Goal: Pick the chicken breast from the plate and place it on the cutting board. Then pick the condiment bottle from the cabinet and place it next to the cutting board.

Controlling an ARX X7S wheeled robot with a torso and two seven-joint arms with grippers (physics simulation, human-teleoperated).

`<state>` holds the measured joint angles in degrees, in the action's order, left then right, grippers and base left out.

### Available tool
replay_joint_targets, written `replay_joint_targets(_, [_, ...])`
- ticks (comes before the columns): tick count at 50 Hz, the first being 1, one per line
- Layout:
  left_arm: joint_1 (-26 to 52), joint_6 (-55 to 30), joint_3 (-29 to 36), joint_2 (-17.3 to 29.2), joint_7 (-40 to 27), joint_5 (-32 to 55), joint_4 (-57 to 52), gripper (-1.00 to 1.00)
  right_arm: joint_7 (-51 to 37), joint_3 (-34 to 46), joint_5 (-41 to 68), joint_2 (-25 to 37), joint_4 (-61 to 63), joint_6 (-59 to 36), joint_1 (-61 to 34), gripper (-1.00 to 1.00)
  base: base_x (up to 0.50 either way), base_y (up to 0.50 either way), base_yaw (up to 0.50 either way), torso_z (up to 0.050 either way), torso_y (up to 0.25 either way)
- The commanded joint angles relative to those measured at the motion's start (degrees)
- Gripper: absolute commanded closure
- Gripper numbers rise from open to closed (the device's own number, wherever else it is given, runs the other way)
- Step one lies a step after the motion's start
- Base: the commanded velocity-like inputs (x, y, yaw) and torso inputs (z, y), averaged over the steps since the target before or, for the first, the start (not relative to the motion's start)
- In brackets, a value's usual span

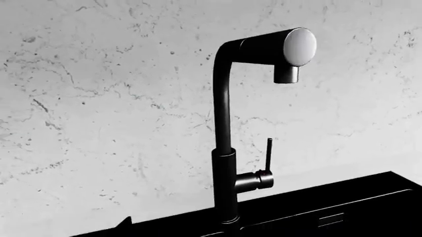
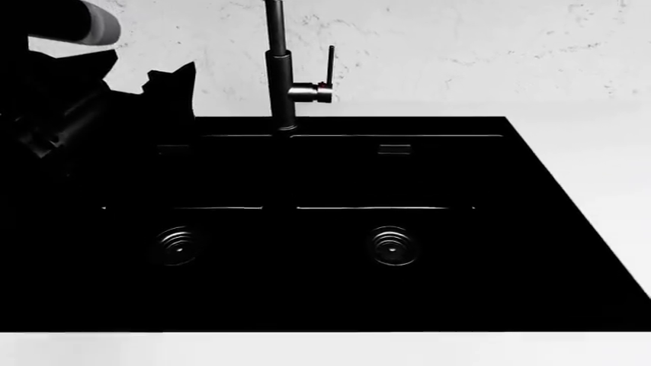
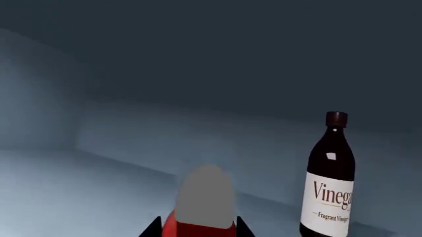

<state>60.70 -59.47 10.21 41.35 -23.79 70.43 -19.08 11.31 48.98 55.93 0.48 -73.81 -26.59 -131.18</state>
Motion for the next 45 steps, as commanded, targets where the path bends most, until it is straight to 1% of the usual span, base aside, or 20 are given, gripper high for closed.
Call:
replay_joint_targets(1, [0.51,-0.3,-0.1,0.12,-0.65,0.63,0.0,-1.0,1.44,4.27,4.28,-0.47,-1.18,-1.09,1.97,1.0,-0.5,0.0,0.0,0.0,0.0])
replay_joint_targets(12, [0.51,-0.73,-0.62,0.7,-1.54,1.77,-0.69,-1.0,1.44,4.27,4.28,-0.47,-1.18,-1.09,1.97,1.0,-0.5,0.0,0.0,0.0,0.0])
replay_joint_targets(13, [0.51,-0.77,-0.61,0.7,-1.61,1.84,-0.74,-1.0,-0.47,8.18,10.79,-0.48,-1.18,-5.28,-2.41,1.0,-0.5,0.0,0.0,0.0,0.0])
replay_joint_targets(28, [0.93,-1.15,-0.46,0.82,-2.19,2.63,-1.06,-1.0,0.06,13.29,16.47,-0.48,-1.18,-3.4,-3.29,1.0,-0.5,0.0,0.0,0.0,0.0])
replay_joint_targets(32, [0.83,-1.11,-0.46,0.82,-2.34,2.76,-1.21,-1.0,-0.06,16.37,20.23,-0.48,-1.18,-2.06,-3.39,1.0,-0.5,0.0,0.0,0.0,0.0])
replay_joint_targets(39, [-0.18,-0.59,-0.46,0.74,-2.68,2.55,-1.59,-1.0,0.55,25.38,30.84,-0.47,-1.18,0.44,-3.69,1.0,-0.5,0.0,0.0,0.0,0.0])
replay_joint_targets(42, [-0.57,-0.29,-0.18,0.33,-2.86,2.24,-1.66,-1.0,1.09,27.14,33.38,-0.47,-1.18,0.67,-3.65,1.0,-0.5,0.0,0.0,0.0,0.0])
replay_joint_targets(45, [-1.24,0.31,0.0,-0.2,-3.01,1.76,-1.65,-1.0,1.23,27.08,34.06,-0.3,-1.18,1.06,-3.36,1.0,-0.5,0.0,0.0,0.0,0.0])
